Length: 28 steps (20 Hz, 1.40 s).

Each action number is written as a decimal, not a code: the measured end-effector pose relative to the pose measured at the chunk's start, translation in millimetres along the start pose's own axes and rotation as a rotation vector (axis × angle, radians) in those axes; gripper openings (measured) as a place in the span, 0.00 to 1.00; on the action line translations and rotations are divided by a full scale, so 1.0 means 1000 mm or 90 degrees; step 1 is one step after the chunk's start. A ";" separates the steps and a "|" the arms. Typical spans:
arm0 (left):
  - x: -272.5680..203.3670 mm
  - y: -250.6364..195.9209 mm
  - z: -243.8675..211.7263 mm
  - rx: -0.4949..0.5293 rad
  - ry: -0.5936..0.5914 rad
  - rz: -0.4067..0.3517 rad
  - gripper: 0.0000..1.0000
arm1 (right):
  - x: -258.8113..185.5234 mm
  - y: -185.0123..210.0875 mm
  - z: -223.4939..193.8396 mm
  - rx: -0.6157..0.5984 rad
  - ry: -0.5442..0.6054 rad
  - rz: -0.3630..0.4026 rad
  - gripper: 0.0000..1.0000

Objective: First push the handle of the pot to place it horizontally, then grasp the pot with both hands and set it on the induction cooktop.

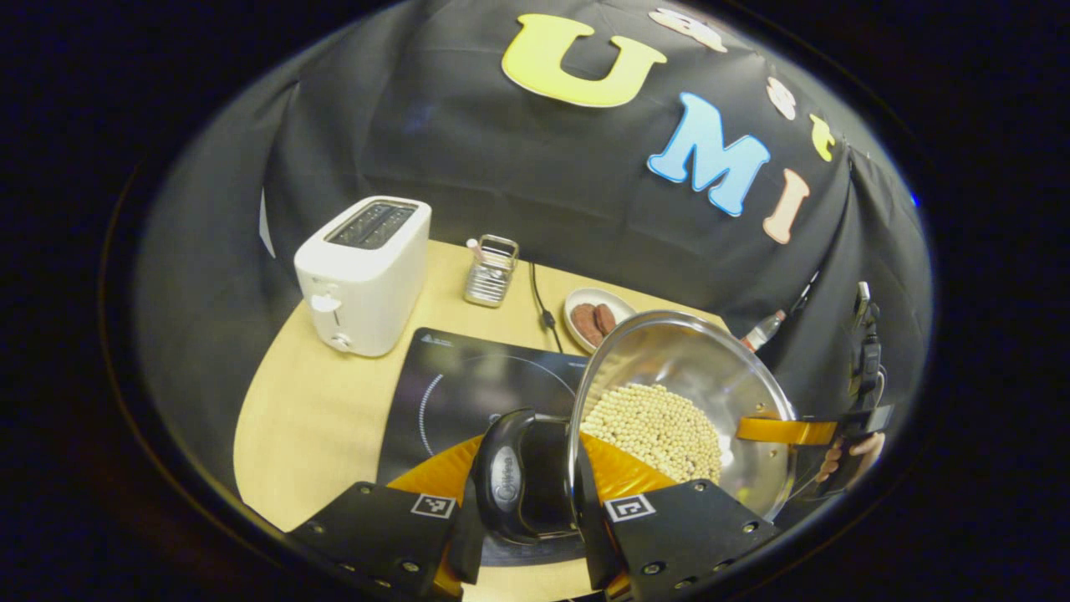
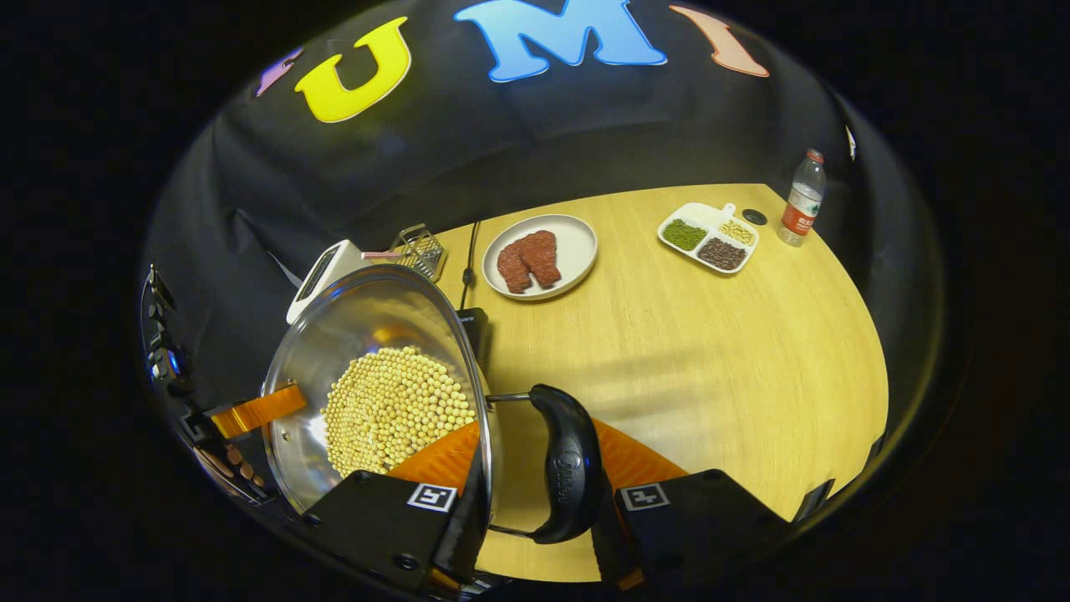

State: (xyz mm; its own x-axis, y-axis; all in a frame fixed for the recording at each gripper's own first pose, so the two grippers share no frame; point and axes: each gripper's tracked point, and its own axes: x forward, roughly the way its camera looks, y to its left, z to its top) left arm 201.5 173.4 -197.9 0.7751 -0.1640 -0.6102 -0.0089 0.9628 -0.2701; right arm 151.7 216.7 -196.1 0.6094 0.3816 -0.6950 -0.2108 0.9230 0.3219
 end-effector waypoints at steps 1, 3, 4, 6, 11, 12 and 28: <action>0.001 0.011 0.004 -0.001 0.000 0.004 0.53 | 0.006 0.008 0.002 0.000 0.002 0.004 0.53; 0.005 0.031 0.012 0.001 -0.003 0.010 0.53 | 0.020 0.023 0.004 -0.001 0.010 0.011 0.53; 0.003 0.039 0.012 0.000 -0.004 0.013 0.53 | 0.027 0.028 0.005 0.000 0.010 0.013 0.53; 0.016 0.054 0.014 -0.004 -0.010 0.015 0.53 | 0.035 0.032 0.003 -0.002 0.006 0.012 0.53; 0.042 0.085 0.016 0.004 -0.012 0.013 0.49 | 0.049 0.041 0.003 0.006 0.007 0.011 0.53; 0.046 0.092 0.018 0.007 -0.011 0.013 0.49 | 0.048 0.041 0.002 0.008 0.007 0.011 0.57; 0.099 0.144 0.000 0.006 0.013 0.044 0.50 | 0.049 0.038 0.007 -0.004 0.025 0.008 0.55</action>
State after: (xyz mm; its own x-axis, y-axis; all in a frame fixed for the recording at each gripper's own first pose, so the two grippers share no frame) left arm 277.2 295.6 -297.3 0.7594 -0.1011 -0.6427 -0.0564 0.9739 -0.2198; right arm 178.5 270.3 -213.5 0.5759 0.3940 -0.7163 -0.2229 0.9187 0.3261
